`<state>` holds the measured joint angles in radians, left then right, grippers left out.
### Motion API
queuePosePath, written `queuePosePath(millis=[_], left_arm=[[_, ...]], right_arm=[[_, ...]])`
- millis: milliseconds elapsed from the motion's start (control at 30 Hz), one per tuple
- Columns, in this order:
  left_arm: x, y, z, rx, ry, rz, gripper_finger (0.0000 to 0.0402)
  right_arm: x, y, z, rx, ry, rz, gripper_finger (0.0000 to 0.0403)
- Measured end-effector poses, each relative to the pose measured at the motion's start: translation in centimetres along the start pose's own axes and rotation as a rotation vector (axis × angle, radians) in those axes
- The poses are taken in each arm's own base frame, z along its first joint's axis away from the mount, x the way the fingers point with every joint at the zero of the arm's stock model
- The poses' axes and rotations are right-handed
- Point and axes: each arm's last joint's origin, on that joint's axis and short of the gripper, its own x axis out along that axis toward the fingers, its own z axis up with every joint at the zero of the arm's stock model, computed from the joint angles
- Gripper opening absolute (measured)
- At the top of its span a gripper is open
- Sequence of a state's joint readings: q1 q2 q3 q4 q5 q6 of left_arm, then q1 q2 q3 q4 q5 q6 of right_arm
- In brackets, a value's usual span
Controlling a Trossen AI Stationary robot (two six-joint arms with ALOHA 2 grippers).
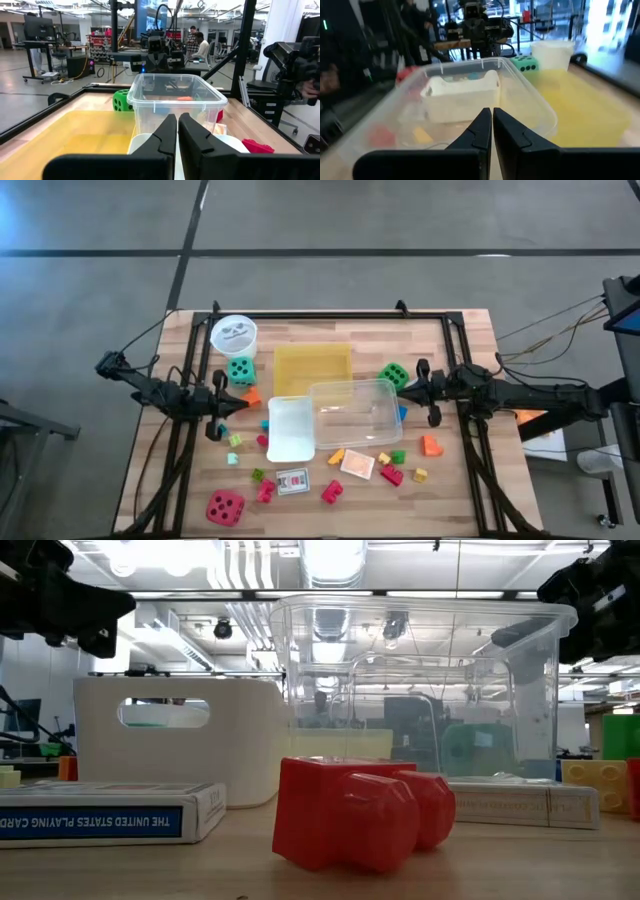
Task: Pick & Place Toys
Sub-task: Put the blue game card pack into the transparent bin
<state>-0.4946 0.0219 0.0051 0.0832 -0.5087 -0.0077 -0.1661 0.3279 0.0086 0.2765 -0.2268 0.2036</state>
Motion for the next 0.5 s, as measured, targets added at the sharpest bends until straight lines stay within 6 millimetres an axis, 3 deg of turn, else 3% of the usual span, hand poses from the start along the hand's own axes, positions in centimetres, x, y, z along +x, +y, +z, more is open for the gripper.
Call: queuePosePath(millis=[167, 267, 500], left_arm=[[0.0, 0.0, 0.2, -0.12, -0.024, 0.013, 0.0014], [-0.1, 0.4, 1.3, -0.101, -0.093, 0.11, 0.0014], [-1.1, 1.1, 6.0, -0.074, -0.16, 0.168, 0.0014]], right_arm=[[0.0, 0.2, 0.7, 0.165, -0.072, 0.021, 0.0015], [-0.1, 0.2, 1.5, 0.241, -0.119, -0.007, 0.0015], [-0.7, -0.1, 4.4, 0.4, -0.013, -0.434, 0.0015]])
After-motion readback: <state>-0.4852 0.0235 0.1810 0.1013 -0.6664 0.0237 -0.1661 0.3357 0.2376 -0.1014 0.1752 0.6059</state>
